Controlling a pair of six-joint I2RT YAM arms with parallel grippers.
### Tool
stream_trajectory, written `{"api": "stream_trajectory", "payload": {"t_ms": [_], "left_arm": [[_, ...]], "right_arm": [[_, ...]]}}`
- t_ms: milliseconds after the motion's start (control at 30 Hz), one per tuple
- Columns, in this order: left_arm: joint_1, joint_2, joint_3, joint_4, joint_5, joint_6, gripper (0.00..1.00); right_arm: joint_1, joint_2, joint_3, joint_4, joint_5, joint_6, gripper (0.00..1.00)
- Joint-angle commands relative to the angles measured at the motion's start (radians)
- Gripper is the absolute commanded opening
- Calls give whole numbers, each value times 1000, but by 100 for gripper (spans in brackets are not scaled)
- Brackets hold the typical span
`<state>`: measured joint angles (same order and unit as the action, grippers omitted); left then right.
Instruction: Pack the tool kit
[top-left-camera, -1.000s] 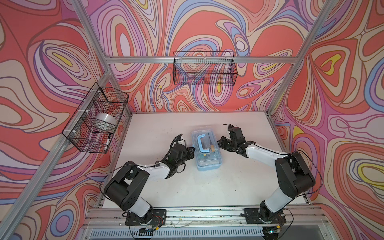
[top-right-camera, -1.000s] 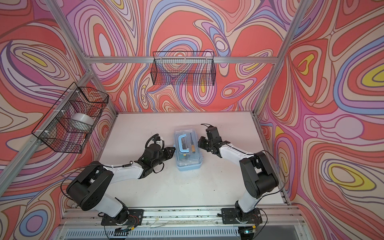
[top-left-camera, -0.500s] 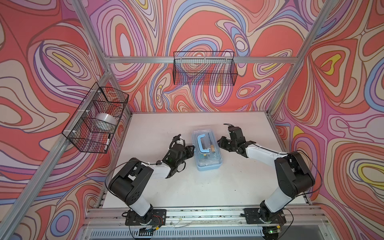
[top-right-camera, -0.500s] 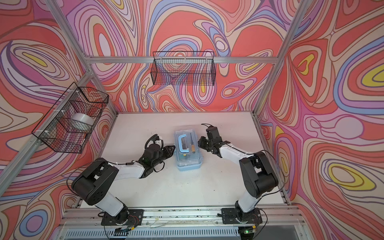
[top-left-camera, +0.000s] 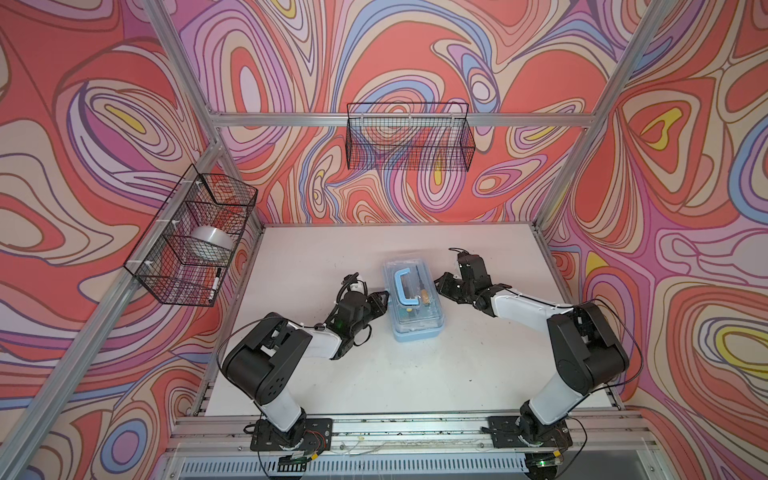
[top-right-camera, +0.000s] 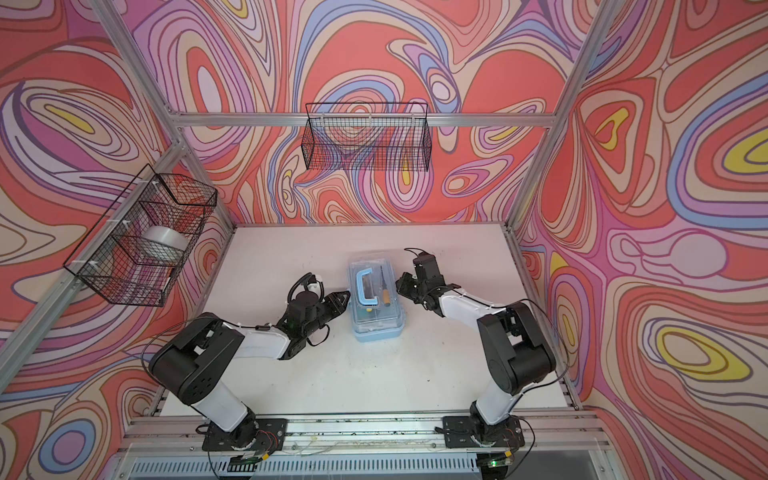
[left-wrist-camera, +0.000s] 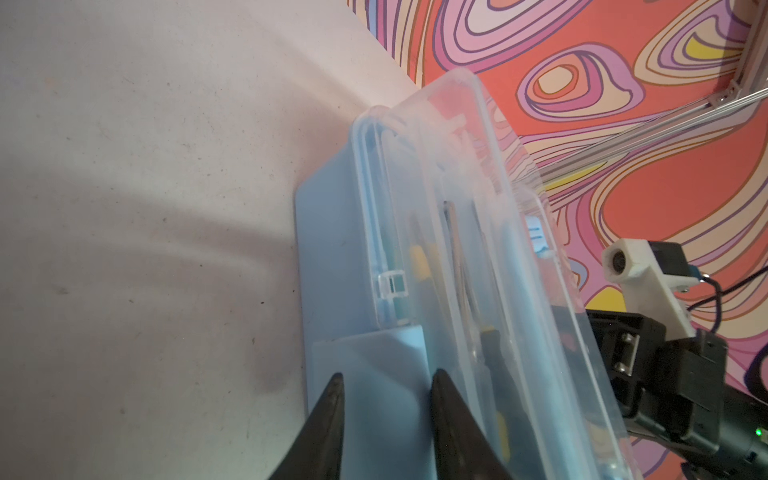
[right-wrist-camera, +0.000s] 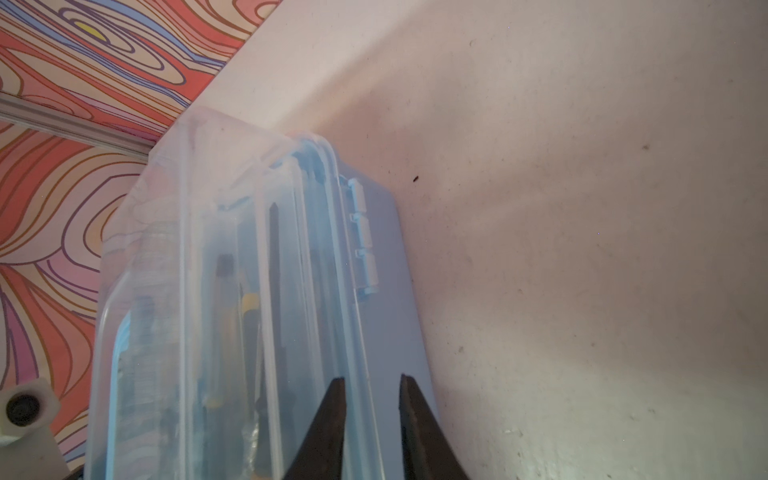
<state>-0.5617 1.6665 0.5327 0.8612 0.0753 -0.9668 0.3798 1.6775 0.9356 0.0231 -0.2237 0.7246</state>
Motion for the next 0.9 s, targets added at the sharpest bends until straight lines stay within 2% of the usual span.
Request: {"api": "stream_trajectory", "payload": {"t_ms": [0,467,700,867], "left_arm": [[-26,47,-7,17,113,-10,35],[-28,104,-7,75,118,-7,34],[-27,177,-8,187,131,-43,33],[-27,259,-63,348,145,-99,33]], "right_arm": [[58,65,-43,-77,-109,15,24],[63,70,-65,-22,-129,51,20],[76,88,-83,18,-139,76,20],[84,88,-82,20,-144,79,19]]}}
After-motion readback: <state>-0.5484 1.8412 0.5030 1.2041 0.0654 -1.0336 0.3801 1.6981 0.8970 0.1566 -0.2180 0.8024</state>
